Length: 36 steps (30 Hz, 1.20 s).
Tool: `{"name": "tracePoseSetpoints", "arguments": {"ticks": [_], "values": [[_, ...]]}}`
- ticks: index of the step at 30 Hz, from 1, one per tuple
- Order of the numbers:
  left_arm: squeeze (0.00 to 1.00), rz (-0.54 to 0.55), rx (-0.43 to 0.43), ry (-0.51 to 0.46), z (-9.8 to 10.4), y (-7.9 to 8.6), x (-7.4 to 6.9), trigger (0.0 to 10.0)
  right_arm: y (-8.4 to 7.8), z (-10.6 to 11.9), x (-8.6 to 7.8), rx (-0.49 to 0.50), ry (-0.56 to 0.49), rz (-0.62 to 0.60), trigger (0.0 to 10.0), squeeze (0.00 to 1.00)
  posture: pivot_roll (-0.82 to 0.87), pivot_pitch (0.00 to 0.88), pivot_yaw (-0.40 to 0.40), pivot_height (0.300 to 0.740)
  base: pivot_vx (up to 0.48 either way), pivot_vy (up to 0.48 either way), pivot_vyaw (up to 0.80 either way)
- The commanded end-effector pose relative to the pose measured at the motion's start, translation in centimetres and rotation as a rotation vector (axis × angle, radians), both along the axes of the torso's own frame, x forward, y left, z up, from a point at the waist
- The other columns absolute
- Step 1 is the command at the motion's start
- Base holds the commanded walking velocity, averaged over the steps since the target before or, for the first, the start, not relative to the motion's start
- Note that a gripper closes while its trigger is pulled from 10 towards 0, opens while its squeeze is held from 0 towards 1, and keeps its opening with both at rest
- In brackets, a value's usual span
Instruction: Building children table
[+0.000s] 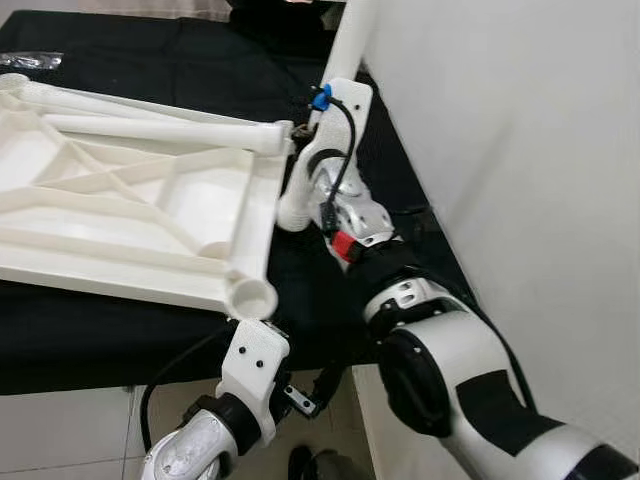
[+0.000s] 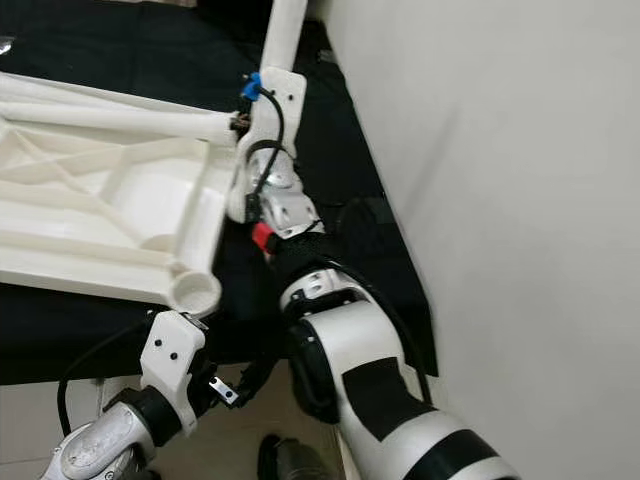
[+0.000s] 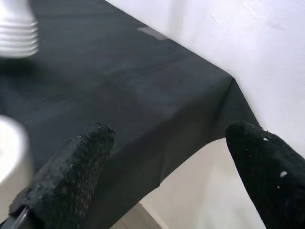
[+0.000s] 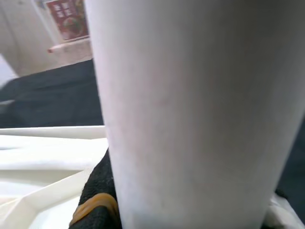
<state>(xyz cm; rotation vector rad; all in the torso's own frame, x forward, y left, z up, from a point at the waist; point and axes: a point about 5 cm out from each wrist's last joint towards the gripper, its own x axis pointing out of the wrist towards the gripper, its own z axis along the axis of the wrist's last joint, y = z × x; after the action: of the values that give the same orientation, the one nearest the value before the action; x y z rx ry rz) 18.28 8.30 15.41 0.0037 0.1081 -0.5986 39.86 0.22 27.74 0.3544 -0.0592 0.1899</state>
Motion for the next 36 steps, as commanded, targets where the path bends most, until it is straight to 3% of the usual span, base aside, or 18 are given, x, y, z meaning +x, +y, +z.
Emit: {"name": "tracePoseSetpoints", "arguments": {"ticks": [1,5,6,7,8,9,11,13,14,15,16,17,18,20,21,23,31,36], "values": [[0.0,-0.003,-0.001,0.015,-0.3,-0.3,-0.2,10.0,1.3,1.3,-0.5,0.063,-0.021,0.068,0.0,0.0,0.09,0.222,-0.202,0.74,0.0,0.0,0.0],[0.0,-0.002,0.004,0.013,-0.3,-0.3,-0.1,10.0,1.3,1.4,-0.5,0.065,-0.034,0.083,0.0,0.0,0.09,0.218,-0.202,0.74,0.0,0.0,0.0],[0.0,-0.001,0.007,0.011,-0.3,-0.2,-0.1,10.0,0.9,1.1,-0.4,0.03,-0.045,0.082,1.5,0.0,0.09,0.215,-0.2,0.74,0.0,0.0,0.0],[0.0,-0.001,0.007,0.011,-0.3,-0.2,-0.1,10.0,0.9,1.1,-0.4,0.03,-0.045,0.082,1.5,0.0,0.09,0.215,-0.2,0.74,0.0,0.0,0.0],[0.0,0.002,0.011,0.006,-0.3,-0.2,0.1,10.0,-0.1,0.8,-0.2,-0.027,-0.074,0.061,10.0,0.0,0.08,0.203,-0.194,0.74,0.0,0.0,0.0],[0.0,0.007,0.018,0.002,-0.4,-0.1,0.2,10.0,-1.4,0.5,0.0,-0.084,-0.109,0.035,10.0,0.0,0.08,0.198,-0.192,0.74,0.0,0.0,0.0],[0.0,0.011,0.022,-0.001,-0.5,-0.1,0.4,10.0,-2.3,0.2,0.1,-0.121,-0.129,0.018,10.0,0.0,0.08,0.193,-0.19,0.74,0.0,0.0,0.0],[0.0,0.025,0.028,-0.004,-0.6,0.0,0.6,10.0,-3.9,0.0,0.1,-0.144,-0.158,-0.006,10.0,0.0,0.08,0.179,-0.185,0.74,0.0,0.0,0.0],[0.0,0.025,0.028,-0.004,-0.6,0.0,0.6,10.0,-3.9,0.0,0.1,-0.144,-0.158,-0.006,10.0,0.0,0.08,0.179,-0.185,0.74,0.0,0.0,0.0],[0.0,0.055,0.039,-0.012,-0.7,0.3,0.9,10.0,-5.8,-0.1,-0.1,-0.157,-0.21,-0.015,10.0,0.0,0.08,0.157,-0.175,0.74,0.0,0.0,0.0],[0.0,0.055,0.039,-0.012,-0.7,0.3,0.9,10.0,-5.8,-0.1,-0.1,-0.157,-0.21,-0.015,10.0,0.0,0.08,0.157,-0.175,0.74,0.0,0.0,0.0],[0.0,0.083,0.041,-0.019,-0.8,0.5,1.2,10.0,-7.2,-0.1,-0.5,-0.163,-0.254,-0.018,10.0,0.0,0.08,0.145,-0.171,0.74,0.0,0.0,0.0],[0.0,0.083,0.041,-0.019,-0.8,0.5,1.2,10.0,-7.2,-0.1,-0.5,-0.163,-0.254,-0.018,10.0,0.0,0.08,0.145,-0.171,0.74,0.0,0.0,0.0],[0.0,0.133,0.055,-0.031,-1.0,1.2,1.8,10.0,-9.6,-0.7,-1.8,-0.179,-0.312,-0.008,10.0,0.0,0.09,0.118,-0.158,0.74,0.0,0.0,0.0],[0.0,0.133,0.055,-0.031,-1.0,1.2,1.8,10.0,-9.6,-0.7,-1.8,-0.179,-0.312,-0.008,10.0,0.0,0.09,0.118,-0.158,0.74,0.0,0.0,0.0],[0.0,0.168,0.065,-0.028,-1.3,1.9,2.1,10.0,-11.5,-1.6,-3.6,-0.202,-0.344,-0.008,10.0,0.0,0.09,0.077,-0.139,0.74,0.0,0.0,0.0],[0.0,0.173,0.079,-0.002,-2.6,1.9,1.8,10.0,-12.0,-3.5,-5.9,-0.219,-0.345,0.006,10.0,0.0,0.09,0.023,-0.119,0.74,0.0,0.0,0.2],[0.0,0.174,0.075,-0.004,-2.9,1.7,1.8,10.0,-12.3,-3.8,-6.1,-0.228,-0.33,0.008,10.0,0.0,0.1,0.0,-0.122,0.74,0.0,0.0,0.8]]}}
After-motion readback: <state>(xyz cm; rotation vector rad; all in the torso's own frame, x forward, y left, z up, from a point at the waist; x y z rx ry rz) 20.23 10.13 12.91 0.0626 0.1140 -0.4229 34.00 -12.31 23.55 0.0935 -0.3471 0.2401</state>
